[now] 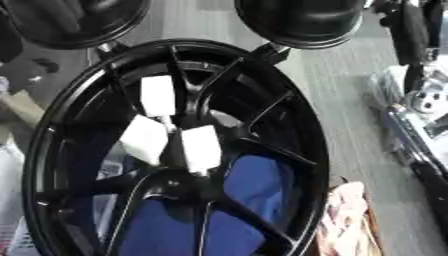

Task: Pull the pin out of the wheel hub.

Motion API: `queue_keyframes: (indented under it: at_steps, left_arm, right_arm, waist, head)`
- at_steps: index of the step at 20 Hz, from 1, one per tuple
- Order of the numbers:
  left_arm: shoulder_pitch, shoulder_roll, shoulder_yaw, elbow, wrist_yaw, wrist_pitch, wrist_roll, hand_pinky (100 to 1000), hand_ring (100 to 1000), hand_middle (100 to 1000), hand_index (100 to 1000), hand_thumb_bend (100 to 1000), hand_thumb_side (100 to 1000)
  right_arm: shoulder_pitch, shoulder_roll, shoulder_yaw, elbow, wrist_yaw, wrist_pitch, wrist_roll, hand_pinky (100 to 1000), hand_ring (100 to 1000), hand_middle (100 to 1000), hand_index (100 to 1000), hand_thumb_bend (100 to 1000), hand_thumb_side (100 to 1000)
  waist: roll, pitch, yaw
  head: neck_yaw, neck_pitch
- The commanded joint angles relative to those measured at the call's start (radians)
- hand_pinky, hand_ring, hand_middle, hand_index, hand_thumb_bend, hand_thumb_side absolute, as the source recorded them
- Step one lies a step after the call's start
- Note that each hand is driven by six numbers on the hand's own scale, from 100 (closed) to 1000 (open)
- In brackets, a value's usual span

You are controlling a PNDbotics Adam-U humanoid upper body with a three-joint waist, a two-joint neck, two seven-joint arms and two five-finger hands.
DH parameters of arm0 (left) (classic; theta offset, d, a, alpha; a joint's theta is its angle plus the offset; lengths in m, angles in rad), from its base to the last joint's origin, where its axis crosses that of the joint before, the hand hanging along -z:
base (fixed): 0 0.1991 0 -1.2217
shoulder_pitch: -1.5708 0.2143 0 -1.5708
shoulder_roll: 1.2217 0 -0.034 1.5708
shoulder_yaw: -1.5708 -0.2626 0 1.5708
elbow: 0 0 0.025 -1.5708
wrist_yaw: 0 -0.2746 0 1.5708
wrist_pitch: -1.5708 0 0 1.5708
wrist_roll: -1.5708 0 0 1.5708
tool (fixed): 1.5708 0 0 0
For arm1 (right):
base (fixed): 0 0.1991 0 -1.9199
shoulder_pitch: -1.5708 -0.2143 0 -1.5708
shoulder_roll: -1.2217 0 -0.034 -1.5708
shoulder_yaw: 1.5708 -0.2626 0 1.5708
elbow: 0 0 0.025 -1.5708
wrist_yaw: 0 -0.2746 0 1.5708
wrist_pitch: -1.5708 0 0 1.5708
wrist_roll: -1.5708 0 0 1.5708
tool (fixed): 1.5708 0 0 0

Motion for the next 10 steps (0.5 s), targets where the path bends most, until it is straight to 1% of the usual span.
queue_keyframes:
  at_steps: [1, 3, 4, 5, 7, 10]
  left_arm:
    - [-0.037, -0.017, -0.012, 0.035, 0.029, -0.001, -0.036, 839, 762, 732, 788, 155, 480]
    - [-0.049, -0.031, -0.021, 0.062, 0.036, 0.015, -0.036, 844, 757, 726, 788, 152, 529]
    - [-0.055, -0.036, -0.028, 0.079, 0.037, 0.035, -0.03, 845, 754, 724, 788, 154, 533]
    - [-0.06, -0.041, -0.036, 0.093, 0.038, 0.058, -0.022, 848, 749, 716, 788, 163, 595]
    - [-0.072, -0.051, -0.06, 0.122, 0.042, 0.121, 0.0, 859, 753, 720, 803, 183, 656]
    - [-0.091, -0.07, -0.088, 0.144, 0.045, 0.215, 0.006, 880, 776, 735, 813, 195, 641]
  right_arm:
    - [-0.012, -0.03, -0.004, -0.012, 0.01, 0.011, -0.007, 583, 600, 542, 645, 100, 706]
    - [-0.012, -0.029, -0.004, -0.012, 0.011, 0.012, -0.007, 583, 600, 542, 645, 100, 706]
    - [-0.012, -0.029, -0.004, -0.012, 0.012, 0.012, -0.007, 583, 600, 542, 645, 100, 706]
    - [-0.011, -0.028, -0.004, -0.012, 0.013, 0.013, -0.007, 583, 600, 542, 645, 100, 707]
    - [-0.009, -0.028, -0.004, -0.012, 0.013, 0.013, -0.009, 582, 601, 542, 644, 100, 708]
    - [-0.009, -0.028, -0.004, -0.012, 0.015, 0.012, -0.01, 583, 601, 542, 645, 100, 708]
  waist:
    - [0.002, -0.028, -0.002]
    - [0.003, -0.029, -0.003]
    - [0.003, -0.029, -0.003]
    - [0.004, -0.03, -0.003]
    - [0.006, -0.031, -0.003]
    - [0.009, -0.033, -0.002]
  head:
    - [0.004, 0.003]
    - [0.005, 0.006]
    - [0.005, 0.009]
    - [0.005, 0.011]
    - [0.005, 0.018]
    - [0.005, 0.028]
